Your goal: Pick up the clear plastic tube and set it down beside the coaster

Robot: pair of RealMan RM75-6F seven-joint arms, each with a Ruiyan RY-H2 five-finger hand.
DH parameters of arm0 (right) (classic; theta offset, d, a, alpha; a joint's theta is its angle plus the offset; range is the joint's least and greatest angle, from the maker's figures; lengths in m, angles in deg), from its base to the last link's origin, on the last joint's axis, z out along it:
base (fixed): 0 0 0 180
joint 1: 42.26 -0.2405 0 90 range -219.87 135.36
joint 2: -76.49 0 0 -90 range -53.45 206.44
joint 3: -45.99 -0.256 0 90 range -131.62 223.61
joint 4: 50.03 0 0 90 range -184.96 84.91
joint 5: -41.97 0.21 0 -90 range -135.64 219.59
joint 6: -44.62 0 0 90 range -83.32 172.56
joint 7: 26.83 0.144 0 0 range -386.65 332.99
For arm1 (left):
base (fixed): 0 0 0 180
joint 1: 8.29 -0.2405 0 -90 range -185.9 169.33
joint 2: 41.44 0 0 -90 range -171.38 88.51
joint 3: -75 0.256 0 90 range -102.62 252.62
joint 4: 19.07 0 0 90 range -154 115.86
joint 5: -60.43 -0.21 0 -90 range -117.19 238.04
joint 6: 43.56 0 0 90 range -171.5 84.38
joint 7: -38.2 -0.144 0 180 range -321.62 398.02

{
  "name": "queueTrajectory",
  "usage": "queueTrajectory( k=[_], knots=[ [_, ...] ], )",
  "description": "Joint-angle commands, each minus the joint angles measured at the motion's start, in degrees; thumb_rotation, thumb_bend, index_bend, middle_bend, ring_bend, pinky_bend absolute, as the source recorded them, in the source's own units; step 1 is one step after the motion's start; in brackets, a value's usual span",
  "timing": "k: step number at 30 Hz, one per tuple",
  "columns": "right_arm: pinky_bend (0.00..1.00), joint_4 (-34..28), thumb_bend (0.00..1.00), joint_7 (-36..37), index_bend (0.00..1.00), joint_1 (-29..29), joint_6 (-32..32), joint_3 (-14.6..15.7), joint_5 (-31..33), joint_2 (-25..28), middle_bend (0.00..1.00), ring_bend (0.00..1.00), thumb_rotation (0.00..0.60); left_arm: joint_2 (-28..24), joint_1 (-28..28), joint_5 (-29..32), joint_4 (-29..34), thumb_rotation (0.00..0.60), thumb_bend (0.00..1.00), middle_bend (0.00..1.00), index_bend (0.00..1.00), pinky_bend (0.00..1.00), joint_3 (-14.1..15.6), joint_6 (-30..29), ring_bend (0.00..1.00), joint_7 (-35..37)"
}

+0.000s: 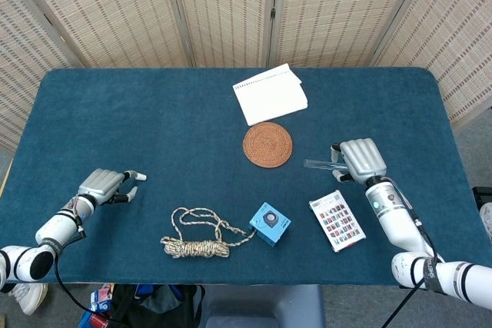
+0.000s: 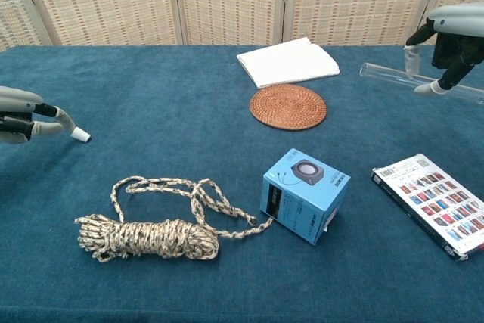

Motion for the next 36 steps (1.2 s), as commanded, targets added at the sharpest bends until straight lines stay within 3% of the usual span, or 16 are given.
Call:
queueTrajectory(
  k=[1,19,22,24,26,28,30,31,33,36],
  knots=[
    [1.00,-0.03,0.96,0.18,0.73,0.16,0.06,0.03,-0.14,0.11,1.00,1.00,0.600,-0.07,0.29,0.07,0.51,0.077,0.45,0.92,0.15,1.00,0.11,-0.73,0.96,-0.48],
    [1.00,0.42,0.96,2.26,0.73,1.47,0.45,-0.10,-2.12,0.59,1.00,1.00,0.600,-1.66,1.81,4.04,5.30,0.078,0.45,0.92,0.11,1.00,0.88,-6.19,0.95,-4.63],
    [1.00,0.44,0.96,2.57,0.73,1.61,0.46,-0.19,-2.48,0.66,1.00,1.00,0.600,-1.58,0.70,2.76,5.70,0.132,0.45,0.90,0.10,1.00,-0.11,-9.91,0.92,-3.85],
    [1.00,0.37,0.96,2.69,0.73,1.72,0.49,-0.22,-2.70,0.77,1.00,1.00,0.600,-1.21,-0.49,0.73,5.43,0.223,0.44,0.83,0.08,0.97,-0.91,-12.74,0.83,-2.38],
    [1.00,0.28,0.96,2.91,0.73,1.86,0.57,-0.27,-2.90,0.78,1.00,1.00,0.600,-1.05,-1.65,-1.60,5.23,0.318,0.44,0.72,0.08,0.86,-1.58,-14.45,0.72,0.18],
    [1.00,0.22,0.96,2.95,0.73,1.93,0.45,-0.25,-2.86,0.82,1.00,1.00,0.600,-1.23,-2.19,-3.24,5.01,0.468,0.42,0.58,0.08,0.67,-1.81,-14.41,0.59,2.33],
    [1.00,0.18,0.96,2.96,0.73,2.01,0.38,-0.23,-2.80,0.81,1.00,1.00,0.600,-1.63,-2.35,-4.69,4.72,0.593,0.38,0.37,0.09,0.38,-1.87,-13.53,0.34,4.07],
    [1.00,0.17,0.96,2.97,0.73,2.05,0.36,-0.23,-2.78,0.81,1.00,1.00,0.600,-1.50,-2.44,-5.23,4.34,0.600,0.37,0.27,0.09,0.24,-1.92,-13.55,0.23,4.43],
    [1.00,0.13,0.96,3.04,0.73,2.12,0.33,-0.24,-2.83,0.80,1.00,1.00,0.600,-0.72,-2.74,-6.96,3.25,0.600,0.35,0.11,0.10,0.08,-2.16,-14.38,0.09,5.25],
    [1.00,0.03,0.96,3.11,0.73,2.23,0.33,-0.30,-2.84,0.97,1.00,1.00,0.600,0.69,-3.14,-9.33,1.45,0.600,0.33,0.01,0.14,0.00,-2.47,-15.57,0.00,6.52]
  ],
)
